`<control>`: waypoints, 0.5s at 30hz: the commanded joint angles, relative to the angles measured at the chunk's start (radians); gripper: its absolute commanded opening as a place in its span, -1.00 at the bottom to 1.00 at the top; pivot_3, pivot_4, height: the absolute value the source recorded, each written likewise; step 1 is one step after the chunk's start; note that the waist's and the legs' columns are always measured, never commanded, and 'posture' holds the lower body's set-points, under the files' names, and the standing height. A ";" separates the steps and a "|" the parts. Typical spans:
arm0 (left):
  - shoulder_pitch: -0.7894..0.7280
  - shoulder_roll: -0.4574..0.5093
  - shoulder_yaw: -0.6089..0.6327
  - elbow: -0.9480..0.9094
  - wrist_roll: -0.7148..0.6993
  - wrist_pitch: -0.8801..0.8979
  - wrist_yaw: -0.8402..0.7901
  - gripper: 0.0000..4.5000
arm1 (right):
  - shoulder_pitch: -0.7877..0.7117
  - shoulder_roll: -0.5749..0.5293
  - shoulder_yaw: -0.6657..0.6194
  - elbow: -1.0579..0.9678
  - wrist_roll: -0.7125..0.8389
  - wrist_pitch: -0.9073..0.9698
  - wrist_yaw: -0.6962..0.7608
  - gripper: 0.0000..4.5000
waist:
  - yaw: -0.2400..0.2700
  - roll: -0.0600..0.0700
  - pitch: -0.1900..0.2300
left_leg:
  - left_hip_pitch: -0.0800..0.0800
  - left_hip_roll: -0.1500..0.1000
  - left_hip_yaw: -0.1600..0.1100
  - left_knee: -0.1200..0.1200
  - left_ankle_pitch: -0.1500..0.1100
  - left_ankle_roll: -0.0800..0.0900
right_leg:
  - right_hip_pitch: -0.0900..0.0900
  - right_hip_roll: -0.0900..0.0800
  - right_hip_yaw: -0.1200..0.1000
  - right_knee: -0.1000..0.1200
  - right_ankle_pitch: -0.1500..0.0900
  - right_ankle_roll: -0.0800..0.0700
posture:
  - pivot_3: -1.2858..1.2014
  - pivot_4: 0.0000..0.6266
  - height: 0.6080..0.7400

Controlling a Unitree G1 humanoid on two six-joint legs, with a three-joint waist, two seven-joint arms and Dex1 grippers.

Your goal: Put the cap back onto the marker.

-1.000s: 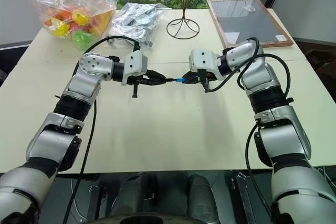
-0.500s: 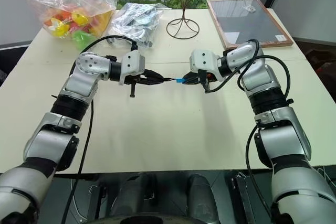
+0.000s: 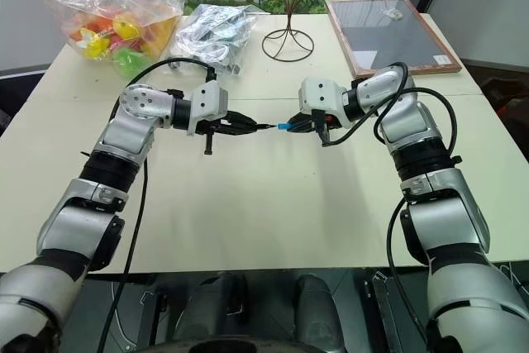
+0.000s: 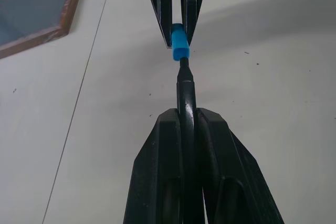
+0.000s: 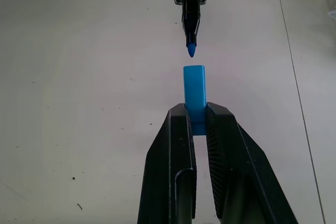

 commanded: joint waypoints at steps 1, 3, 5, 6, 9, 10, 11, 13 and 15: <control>-0.011 -0.002 0.006 -0.016 -0.007 -0.005 0.008 -1.00 | -0.018 0.000 -0.020 -0.037 0.017 0.001 -0.004 -0.99 | 0.000 0.000 0.000 | 0.000 0.000 0.000 0.000 0.000 0.000 | 0.000 0.000 0.000 0.000 0.000 0.000 | 0.03 -0.52 1.00; -0.012 -0.007 0.004 -0.012 -0.006 -0.006 0.011 -1.00 | -0.014 0.002 -0.019 -0.045 0.020 0.004 -0.003 -0.99 | 0.000 0.000 0.000 | 0.000 0.000 0.000 0.000 0.000 0.000 | 0.000 0.000 0.000 0.000 0.000 0.000 | 0.03 -0.52 1.00; -0.013 -0.012 0.002 -0.007 -0.002 -0.009 0.016 -1.00 | -0.011 0.005 -0.018 -0.050 0.021 0.006 -0.002 -0.99 | 0.000 0.000 0.000 | 0.000 0.000 0.000 0.000 0.000 0.000 | 0.000 0.000 0.000 0.000 0.000 0.000 | 0.03 -0.52 1.00; -0.013 -0.013 0.002 -0.003 -0.001 -0.012 0.017 -1.00 | -0.011 0.007 -0.017 -0.050 0.021 0.007 -0.002 -0.99 | 0.000 0.000 0.000 | 0.000 0.000 0.000 0.000 0.000 0.000 | 0.000 0.000 0.000 0.000 0.000 0.000 | 0.03 -0.52 1.00; -0.018 -0.019 0.000 0.008 0.005 -0.017 0.022 -1.00 | -0.012 0.014 -0.013 -0.048 0.020 0.009 -0.003 -0.99 | 0.000 0.000 0.000 | 0.000 0.000 0.000 0.000 0.000 0.000 | 0.000 0.000 0.000 0.000 0.000 0.000 | 0.03 -0.52 1.00; -0.021 -0.022 -0.002 0.013 0.008 -0.019 0.025 -1.00 | -0.012 0.017 -0.011 -0.048 0.020 0.009 -0.002 -0.99 | 0.000 0.000 0.000 | 0.000 0.000 0.000 0.000 0.000 0.000 | 0.000 0.000 0.000 0.000 0.000 0.000 | 0.03 -0.52 1.00; -0.024 -0.025 -0.005 0.017 0.011 -0.023 0.025 -1.00 | -0.013 0.019 -0.010 -0.048 0.020 0.009 -0.002 -0.99 | 0.000 0.000 0.000 | 0.000 0.000 0.000 0.000 0.000 0.000 | 0.000 0.000 0.000 0.000 0.000 0.000 | 0.03 -0.52 1.00; -0.031 -0.028 -0.019 0.031 0.032 -0.043 0.024 -1.00 | -0.017 0.029 -0.005 -0.043 0.016 0.006 -0.001 -0.99 | 0.000 0.000 0.000 | 0.000 0.000 0.000 0.000 0.000 0.000 | 0.000 0.000 0.000 0.000 0.000 0.000 | 0.03 -0.52 1.00; -0.035 -0.026 -0.039 0.044 0.060 -0.072 0.025 -1.00 | -0.024 0.038 -0.001 -0.034 0.011 0.001 -0.002 -0.99 | 0.001 0.000 0.000 | 0.000 0.000 0.000 0.000 0.000 0.000 | 0.000 0.000 0.000 0.000 0.000 0.000 | 0.03 -0.52 1.00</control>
